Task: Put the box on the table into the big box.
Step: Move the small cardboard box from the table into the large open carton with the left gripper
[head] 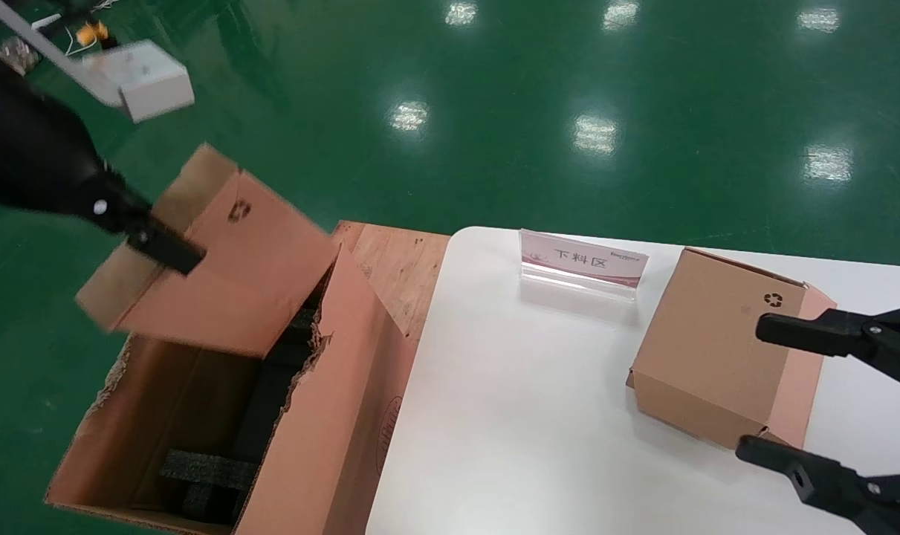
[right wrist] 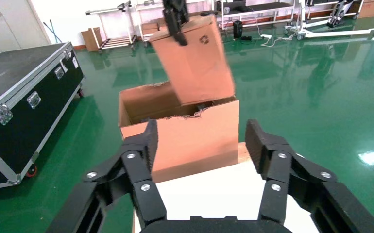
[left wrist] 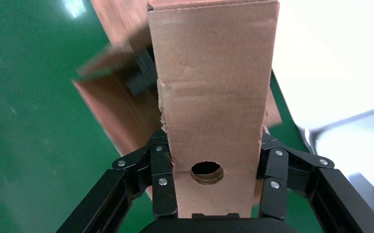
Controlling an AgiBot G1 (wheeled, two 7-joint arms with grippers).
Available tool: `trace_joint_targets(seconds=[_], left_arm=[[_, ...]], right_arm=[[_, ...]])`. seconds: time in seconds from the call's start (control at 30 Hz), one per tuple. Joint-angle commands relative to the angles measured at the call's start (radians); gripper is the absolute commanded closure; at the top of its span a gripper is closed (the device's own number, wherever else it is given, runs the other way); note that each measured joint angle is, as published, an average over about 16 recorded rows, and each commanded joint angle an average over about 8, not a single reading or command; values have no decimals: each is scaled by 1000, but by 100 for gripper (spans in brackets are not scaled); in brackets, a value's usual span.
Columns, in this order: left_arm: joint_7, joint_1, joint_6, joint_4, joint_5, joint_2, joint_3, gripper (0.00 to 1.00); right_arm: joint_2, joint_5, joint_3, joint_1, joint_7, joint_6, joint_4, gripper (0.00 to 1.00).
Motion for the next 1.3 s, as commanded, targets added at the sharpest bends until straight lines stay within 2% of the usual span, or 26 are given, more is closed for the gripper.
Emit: trace_joint_targets(seconds=[0.03,0.33,0.47,0.6,0.87,1.3], left_arm=[[-23,-25,4,5,-36,9,57,100],[-72,-147,11,56,-97,59,343,100],[-81,-162,13,92,-126,78,451,100],[-92,-148,13,129,-164,84,525,100],[-89,-111,-9,204,-231,92,590,100],[-66,-62,-148,277,-207,100,589,100]], right_arm=[[0,0,0,0,0,0,0,0],[0,0,0,0,0,0,0,0],[0,0,0,0,0,0,0,0],[0,0,0,0,0,0,0,0],[0,0,0,0,0,0,0,0],[0,0,0,0,0,0,0,0]])
